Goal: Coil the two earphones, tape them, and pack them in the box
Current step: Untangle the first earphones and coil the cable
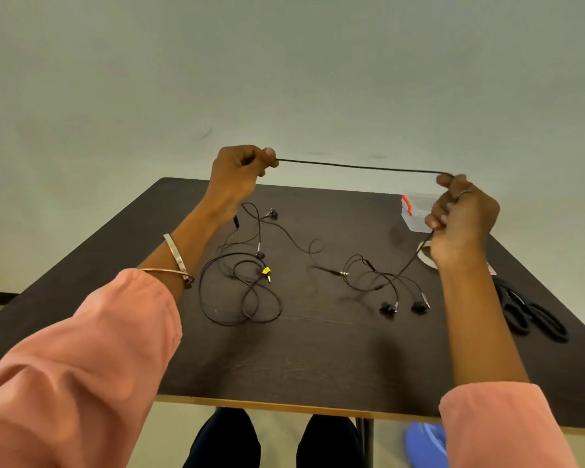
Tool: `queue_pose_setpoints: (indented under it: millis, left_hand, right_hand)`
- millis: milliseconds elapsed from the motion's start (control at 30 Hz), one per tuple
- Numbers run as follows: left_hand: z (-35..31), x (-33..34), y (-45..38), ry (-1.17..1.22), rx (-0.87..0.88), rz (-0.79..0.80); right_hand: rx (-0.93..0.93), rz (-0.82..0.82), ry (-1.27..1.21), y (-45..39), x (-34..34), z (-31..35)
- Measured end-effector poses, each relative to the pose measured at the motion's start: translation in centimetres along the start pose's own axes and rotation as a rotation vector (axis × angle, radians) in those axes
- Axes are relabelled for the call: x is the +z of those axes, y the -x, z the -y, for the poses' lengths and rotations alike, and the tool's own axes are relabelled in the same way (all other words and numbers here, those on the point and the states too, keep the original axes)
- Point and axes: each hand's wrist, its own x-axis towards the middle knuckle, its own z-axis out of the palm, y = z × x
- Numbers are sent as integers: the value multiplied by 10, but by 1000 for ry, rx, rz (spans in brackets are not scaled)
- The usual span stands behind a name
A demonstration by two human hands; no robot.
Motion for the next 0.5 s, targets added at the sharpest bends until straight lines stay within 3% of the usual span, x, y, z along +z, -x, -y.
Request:
queue_pose_setpoints:
  millis: [100, 167, 200, 300, 400, 500]
  left_hand:
    - [-10, 7, -7, 46, 49, -31]
    - [-21, 13, -11, 46, 102, -26]
    - [-27, 16, -12, 32, 121, -11]
    - [-42, 28, -13, -10, 167, 72]
    - [-53, 35, -14, -29, 229, 157]
    - [-62, 33, -15, -80, 268, 196]
  right_hand:
    - [-4, -86, 521, 0, -6, -6]
    - [-114, -98, 950, -3, -10, -12]
    - [-180, -75, 1029, -1, -8, -11]
    - [-343, 222, 885, 13, 17, 2]
    - [-278, 584, 799, 33, 60, 11]
    - [-286, 664, 729, 44, 86, 14]
